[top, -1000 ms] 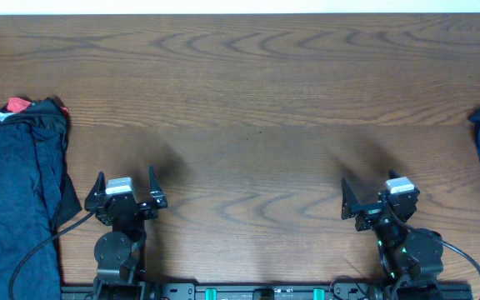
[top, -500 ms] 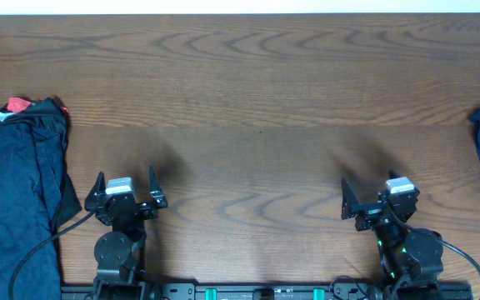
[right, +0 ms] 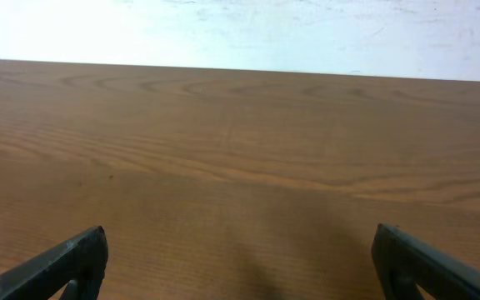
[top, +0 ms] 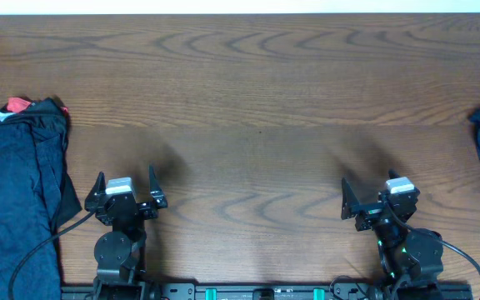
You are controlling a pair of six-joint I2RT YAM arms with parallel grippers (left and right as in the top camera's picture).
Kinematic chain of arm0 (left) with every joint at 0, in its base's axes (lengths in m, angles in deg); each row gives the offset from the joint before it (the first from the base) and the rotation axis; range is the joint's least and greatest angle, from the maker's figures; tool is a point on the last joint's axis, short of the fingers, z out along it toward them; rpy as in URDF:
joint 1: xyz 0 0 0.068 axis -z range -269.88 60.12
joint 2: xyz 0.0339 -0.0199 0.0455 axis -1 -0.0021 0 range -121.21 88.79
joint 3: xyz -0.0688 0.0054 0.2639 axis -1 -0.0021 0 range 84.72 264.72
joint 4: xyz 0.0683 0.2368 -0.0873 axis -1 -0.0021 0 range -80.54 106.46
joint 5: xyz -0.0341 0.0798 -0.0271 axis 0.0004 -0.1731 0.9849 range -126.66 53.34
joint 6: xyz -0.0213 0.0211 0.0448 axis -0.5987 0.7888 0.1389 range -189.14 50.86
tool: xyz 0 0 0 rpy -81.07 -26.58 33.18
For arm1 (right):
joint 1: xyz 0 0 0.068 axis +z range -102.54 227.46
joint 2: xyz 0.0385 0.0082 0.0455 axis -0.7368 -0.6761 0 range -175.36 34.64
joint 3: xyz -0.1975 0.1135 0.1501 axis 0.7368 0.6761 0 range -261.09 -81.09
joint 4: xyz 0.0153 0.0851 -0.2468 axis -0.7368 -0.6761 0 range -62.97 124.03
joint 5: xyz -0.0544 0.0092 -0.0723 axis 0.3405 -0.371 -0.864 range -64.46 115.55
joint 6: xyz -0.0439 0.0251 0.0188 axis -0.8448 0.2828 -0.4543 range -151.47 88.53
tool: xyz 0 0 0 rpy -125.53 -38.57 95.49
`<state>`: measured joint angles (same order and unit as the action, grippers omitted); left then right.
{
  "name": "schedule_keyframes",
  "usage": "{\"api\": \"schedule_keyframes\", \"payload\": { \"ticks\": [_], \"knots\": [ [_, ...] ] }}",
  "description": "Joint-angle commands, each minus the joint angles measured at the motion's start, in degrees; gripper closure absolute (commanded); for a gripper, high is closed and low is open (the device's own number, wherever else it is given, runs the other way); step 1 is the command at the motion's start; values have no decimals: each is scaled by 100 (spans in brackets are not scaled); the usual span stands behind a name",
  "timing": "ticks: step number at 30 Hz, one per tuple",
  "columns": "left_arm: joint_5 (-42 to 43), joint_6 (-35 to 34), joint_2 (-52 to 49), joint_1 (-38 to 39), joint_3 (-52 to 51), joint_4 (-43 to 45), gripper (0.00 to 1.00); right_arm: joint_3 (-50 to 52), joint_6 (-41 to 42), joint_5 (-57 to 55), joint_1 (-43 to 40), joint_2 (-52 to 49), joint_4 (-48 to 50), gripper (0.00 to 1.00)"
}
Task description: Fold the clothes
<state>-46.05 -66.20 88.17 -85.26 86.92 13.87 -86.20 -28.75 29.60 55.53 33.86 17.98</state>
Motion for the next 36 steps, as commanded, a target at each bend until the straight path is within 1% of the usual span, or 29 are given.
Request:
{"api": "schedule_keyframes", "payload": {
  "ticks": [1,11,14,18,20,22,25,30,33,36],
  "knots": [
    [-26,-46,39,17,-192,-57,2,17,0,-96,46,28,-2,1],
    [-26,-46,39,17,-192,-57,2,17,4,-72,46,28,-2,1],
    [-26,-46,39,17,-192,-57,2,17,103,127,46,28,2,1],
    [-2,-57,39,17,-192,-72,2,15,728,341,46,28,-7,1],
    [44,-282,35,17,-192,-74,2,-4,1073,398,46,9,-42,1],
    [295,-542,35,17,-188,107,2,-61,1381,398,46,-50,-138,1],
    [669,-560,33,17,-109,310,2,-262,1397,538,46,-238,-332,1],
    [702,-555,-221,17,413,-291,2,-1078,1176,544,46,-1178,-874,1],
    [619,-535,-732,17,918,-782,2,-1779,962,546,46,-2081,-1128,1],
    [577,-542,-1521,17,1650,-1263,2,-2669,896,577,46,-3200,-1532,1]
  ]
}}
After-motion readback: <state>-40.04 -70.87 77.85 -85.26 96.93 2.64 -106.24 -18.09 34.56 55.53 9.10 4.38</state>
